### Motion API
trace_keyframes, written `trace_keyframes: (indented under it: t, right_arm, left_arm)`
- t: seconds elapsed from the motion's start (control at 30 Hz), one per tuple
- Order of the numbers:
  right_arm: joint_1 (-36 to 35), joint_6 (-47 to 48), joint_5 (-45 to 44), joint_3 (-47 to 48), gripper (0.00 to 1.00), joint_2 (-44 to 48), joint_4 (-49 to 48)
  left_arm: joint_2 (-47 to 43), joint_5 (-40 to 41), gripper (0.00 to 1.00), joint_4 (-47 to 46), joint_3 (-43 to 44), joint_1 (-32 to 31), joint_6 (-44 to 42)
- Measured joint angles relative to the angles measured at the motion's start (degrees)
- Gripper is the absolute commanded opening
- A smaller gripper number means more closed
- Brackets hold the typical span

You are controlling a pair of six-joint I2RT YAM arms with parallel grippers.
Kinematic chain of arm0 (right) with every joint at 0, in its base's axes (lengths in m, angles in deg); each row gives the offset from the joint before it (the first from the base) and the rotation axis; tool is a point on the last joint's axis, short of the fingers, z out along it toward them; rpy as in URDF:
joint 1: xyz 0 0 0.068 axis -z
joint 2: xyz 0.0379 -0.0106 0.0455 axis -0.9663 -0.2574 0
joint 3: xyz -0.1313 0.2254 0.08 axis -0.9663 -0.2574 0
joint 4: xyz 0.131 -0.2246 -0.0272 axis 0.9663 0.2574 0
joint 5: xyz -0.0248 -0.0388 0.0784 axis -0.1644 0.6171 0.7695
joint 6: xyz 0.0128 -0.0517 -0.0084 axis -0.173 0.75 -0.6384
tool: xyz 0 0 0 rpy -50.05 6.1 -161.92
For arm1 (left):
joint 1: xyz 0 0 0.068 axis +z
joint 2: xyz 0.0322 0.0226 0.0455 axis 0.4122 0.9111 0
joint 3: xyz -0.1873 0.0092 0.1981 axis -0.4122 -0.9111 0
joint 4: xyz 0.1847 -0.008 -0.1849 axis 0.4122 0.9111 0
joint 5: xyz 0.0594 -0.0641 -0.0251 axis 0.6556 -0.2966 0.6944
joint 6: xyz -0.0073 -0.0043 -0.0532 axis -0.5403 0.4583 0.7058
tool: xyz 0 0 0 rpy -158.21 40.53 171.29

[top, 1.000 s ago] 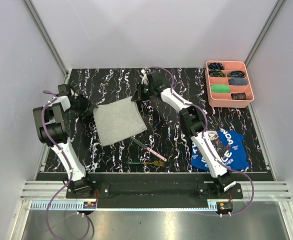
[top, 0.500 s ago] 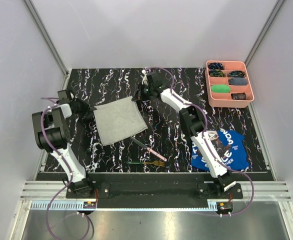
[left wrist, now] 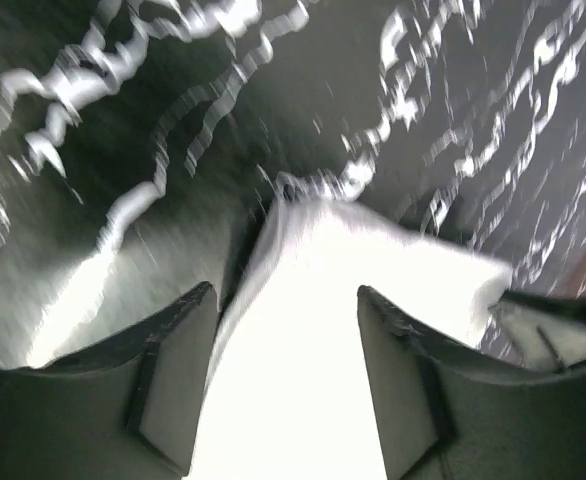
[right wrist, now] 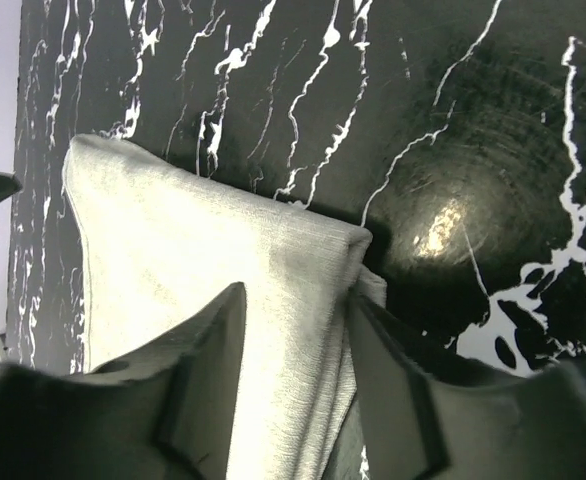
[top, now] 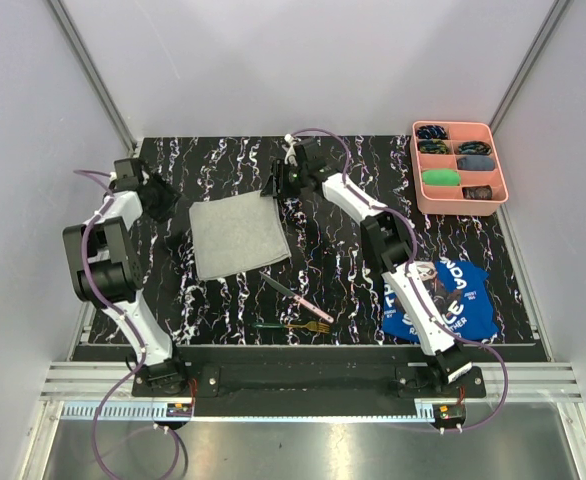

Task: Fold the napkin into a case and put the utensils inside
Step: Smooth out the lower triangle-folded napkin at the center of the board.

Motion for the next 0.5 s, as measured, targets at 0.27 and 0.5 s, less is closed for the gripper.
trace_keyframes:
  t: [0.27, 0.5]
  right_arm:
    - [0.1, 1.4, -0.9, -5.9, 0.44, 4.8, 3.7]
    - [0.2, 3.4, -2.8, -4.7, 0.00, 4.2, 6.6]
  left_arm:
    - [-2.1, -0.9, 0.45, 2.8, 0.2, -5.3, -0.5]
    - [1.7, -1.8, 0.44, 3.3, -0.7, -5.9, 0.3]
